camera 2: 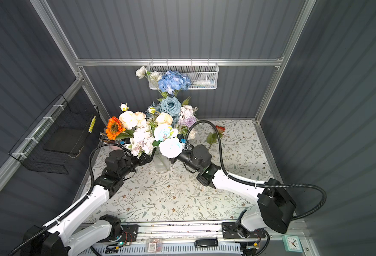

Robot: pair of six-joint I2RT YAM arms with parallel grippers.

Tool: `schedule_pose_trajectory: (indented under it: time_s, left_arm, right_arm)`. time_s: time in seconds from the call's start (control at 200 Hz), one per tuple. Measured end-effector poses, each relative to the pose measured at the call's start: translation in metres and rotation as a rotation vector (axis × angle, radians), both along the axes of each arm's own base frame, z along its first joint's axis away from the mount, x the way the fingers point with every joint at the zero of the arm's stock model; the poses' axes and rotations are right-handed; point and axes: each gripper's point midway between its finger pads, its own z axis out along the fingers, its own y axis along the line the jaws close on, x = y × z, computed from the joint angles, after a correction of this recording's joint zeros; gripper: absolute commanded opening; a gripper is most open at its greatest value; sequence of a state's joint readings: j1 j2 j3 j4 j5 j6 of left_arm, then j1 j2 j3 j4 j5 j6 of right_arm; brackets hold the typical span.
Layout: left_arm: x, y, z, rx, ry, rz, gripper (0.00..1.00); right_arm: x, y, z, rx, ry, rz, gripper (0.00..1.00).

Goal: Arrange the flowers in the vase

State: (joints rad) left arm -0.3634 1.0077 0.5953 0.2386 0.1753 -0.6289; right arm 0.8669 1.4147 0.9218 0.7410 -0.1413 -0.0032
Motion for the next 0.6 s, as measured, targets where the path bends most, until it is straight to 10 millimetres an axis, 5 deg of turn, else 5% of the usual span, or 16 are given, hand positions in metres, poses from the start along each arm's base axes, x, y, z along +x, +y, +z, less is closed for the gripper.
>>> schedule_pose_trajectory:
  time_s: [0.185,0.46,0.6]
  left_arm:
    - [0.000,0.000,0.000,0.000,0.000,0.000,1.00]
    - [0.000,0.000,0.000,0.000,0.000,0.000,1.00]
    - [0.000,0.000,0.000,0.000,0.001,0.000,1.00]
  right_arm:
    - [0.006,0.004,-0.015,-0.075,0.080,-0.011,0.18]
    - [0.024,0.016,-0.067,-0.185,0.197,-0.035,0.20]
    - [0.030,0.016,-0.074,-0.191,0.220,-0.047,0.19]
